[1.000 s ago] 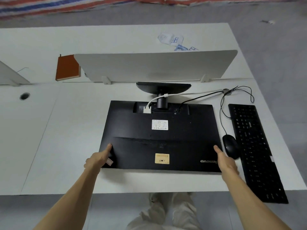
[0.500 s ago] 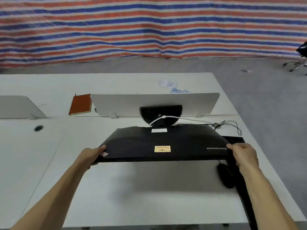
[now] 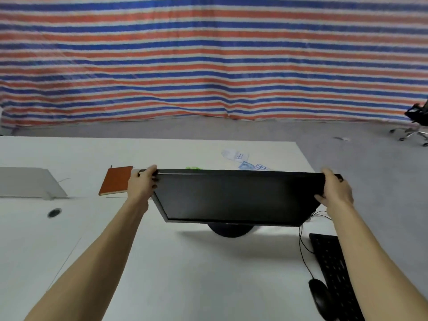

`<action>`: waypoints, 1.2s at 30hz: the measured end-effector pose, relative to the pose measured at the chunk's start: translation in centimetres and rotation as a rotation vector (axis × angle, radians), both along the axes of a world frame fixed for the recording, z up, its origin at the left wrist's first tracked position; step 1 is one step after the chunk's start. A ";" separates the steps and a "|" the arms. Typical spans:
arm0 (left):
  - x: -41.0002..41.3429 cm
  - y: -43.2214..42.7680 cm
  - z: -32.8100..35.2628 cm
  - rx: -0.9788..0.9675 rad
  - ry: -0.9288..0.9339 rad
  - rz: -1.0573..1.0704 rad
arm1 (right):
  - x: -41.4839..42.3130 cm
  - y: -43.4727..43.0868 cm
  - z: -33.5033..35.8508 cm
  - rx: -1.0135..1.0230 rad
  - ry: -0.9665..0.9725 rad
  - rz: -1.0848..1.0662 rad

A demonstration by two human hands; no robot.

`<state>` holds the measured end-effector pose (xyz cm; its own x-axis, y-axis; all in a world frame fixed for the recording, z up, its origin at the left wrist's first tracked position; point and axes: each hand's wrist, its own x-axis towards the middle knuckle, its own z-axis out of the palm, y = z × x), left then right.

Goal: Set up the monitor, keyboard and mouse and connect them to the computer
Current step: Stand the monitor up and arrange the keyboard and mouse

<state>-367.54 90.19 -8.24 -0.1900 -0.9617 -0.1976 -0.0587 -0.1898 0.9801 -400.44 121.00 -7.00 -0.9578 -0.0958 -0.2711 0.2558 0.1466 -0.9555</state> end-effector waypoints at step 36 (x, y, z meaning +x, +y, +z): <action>-14.2 -17.1 -1.4 0.078 -0.183 0.147 | -16.2 -16.6 -4.8 0.211 -0.041 0.160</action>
<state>-381.77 73.10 -9.63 -0.0038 -0.9569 -0.2903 -0.2001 -0.2837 0.9378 -416.61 104.38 -11.79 -0.9228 -0.1820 -0.3396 0.2515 0.3832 -0.8888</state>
